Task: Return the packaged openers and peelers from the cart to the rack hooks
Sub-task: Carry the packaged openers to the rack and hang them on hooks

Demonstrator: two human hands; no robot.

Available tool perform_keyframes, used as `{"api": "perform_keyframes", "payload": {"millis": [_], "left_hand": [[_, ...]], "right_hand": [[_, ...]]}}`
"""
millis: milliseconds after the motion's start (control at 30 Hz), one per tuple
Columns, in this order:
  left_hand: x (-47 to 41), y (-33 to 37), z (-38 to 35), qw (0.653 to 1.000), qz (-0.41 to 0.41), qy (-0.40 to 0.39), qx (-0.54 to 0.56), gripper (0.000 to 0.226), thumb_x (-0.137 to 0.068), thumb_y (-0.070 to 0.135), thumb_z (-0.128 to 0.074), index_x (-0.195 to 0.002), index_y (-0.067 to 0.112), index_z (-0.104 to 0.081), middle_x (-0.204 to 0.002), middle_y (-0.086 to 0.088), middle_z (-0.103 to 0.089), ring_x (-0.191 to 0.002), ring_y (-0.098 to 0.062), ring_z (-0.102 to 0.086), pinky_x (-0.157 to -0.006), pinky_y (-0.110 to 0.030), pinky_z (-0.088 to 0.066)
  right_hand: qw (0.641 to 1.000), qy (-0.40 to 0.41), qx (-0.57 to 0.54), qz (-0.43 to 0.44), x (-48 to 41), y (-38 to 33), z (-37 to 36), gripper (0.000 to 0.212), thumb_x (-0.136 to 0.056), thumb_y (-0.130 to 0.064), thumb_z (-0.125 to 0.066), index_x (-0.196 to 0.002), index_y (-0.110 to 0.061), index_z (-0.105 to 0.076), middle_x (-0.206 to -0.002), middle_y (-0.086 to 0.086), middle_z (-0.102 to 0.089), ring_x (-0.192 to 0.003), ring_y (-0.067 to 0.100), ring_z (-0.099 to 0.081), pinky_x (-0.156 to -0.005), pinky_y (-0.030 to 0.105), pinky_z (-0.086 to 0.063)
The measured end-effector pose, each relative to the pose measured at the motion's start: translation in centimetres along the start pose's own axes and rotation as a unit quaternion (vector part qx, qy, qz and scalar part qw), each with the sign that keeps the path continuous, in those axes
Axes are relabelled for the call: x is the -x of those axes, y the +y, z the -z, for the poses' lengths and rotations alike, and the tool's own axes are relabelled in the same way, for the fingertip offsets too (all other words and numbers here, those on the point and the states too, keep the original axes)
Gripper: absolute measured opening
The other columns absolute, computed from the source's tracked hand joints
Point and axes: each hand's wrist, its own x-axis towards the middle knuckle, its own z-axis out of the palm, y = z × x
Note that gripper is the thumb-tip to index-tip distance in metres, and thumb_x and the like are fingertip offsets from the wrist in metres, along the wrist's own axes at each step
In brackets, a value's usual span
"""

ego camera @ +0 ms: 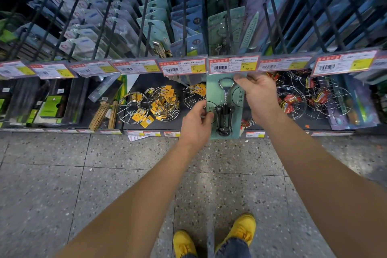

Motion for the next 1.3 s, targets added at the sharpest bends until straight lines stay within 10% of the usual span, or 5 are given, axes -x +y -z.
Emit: {"api": "perform_keyframes", "payload": {"millis": [167, 500, 967, 1167, 1300], "left_hand": [[-1.2, 0.6, 0.3, 1.000, -0.010, -0.001, 0.004, 0.028, -0.105, 0.012, -0.056, -0.126, 0.027, -0.064, -0.088, 0.000, -0.074, -0.075, -0.023, -0.064, -0.071, -0.029, -0.053], [-0.5, -0.4, -0.1, 0.999, -0.005, 0.013, -0.033, 0.025, -0.104, 0.013, -0.058, -0.124, 0.026, -0.063, -0.098, 0.006, -0.075, -0.090, -0.018, -0.070, -0.088, -0.037, -0.059], [-2.2, -1.6, -1.2, 0.991, -0.129, 0.044, 0.005, 0.027, -0.107, 0.020, -0.054, -0.133, 0.026, -0.060, -0.081, 0.008, -0.061, -0.066, 0.000, -0.052, -0.063, -0.016, -0.043], [-5.1, -3.9, -3.1, 0.979, -0.182, 0.094, 0.023, 0.044, -0.107, 0.027, -0.051, -0.150, 0.020, -0.051, -0.126, 0.001, -0.070, -0.111, -0.015, -0.066, -0.104, -0.037, -0.053], [-7.2, -4.5, -4.5, 0.968, -0.207, 0.133, 0.035, 0.042, -0.108, 0.025, -0.051, -0.149, 0.016, -0.053, -0.126, 0.006, -0.070, -0.111, -0.010, -0.064, -0.104, -0.031, -0.050]], "right_hand": [[1.000, 0.025, 0.005, 0.015, -1.0, -1.0, -0.9, 0.014, -0.088, -0.013, -0.078, -0.092, -0.026, -0.073, -0.090, -0.022, -0.076, -0.093, -0.001, -0.069, -0.091, 0.027, -0.052], [1.000, -0.009, -0.007, 0.018, -0.1, 0.5, 0.0, 0.018, -0.085, -0.016, -0.074, -0.102, -0.016, -0.076, -0.105, 0.008, -0.078, -0.105, 0.032, -0.072, -0.101, 0.058, -0.051], [0.988, 0.015, -0.016, 0.151, -0.7, 0.2, -0.6, 0.020, -0.091, -0.003, -0.070, -0.109, -0.009, -0.075, -0.112, 0.003, -0.077, -0.112, 0.017, -0.071, -0.106, 0.038, -0.051], [0.978, 0.032, 0.011, 0.205, -3.6, 1.7, -0.3, 0.018, -0.086, -0.010, -0.076, -0.104, -0.011, -0.075, -0.103, -0.002, -0.078, -0.101, 0.013, -0.072, -0.093, 0.028, -0.056], [0.963, 0.013, -0.005, 0.268, -5.0, 2.0, -0.6, 0.027, -0.089, -0.002, -0.071, -0.115, -0.009, -0.071, -0.110, 0.000, -0.074, -0.096, 0.002, -0.070, -0.093, 0.017, -0.052]]}}
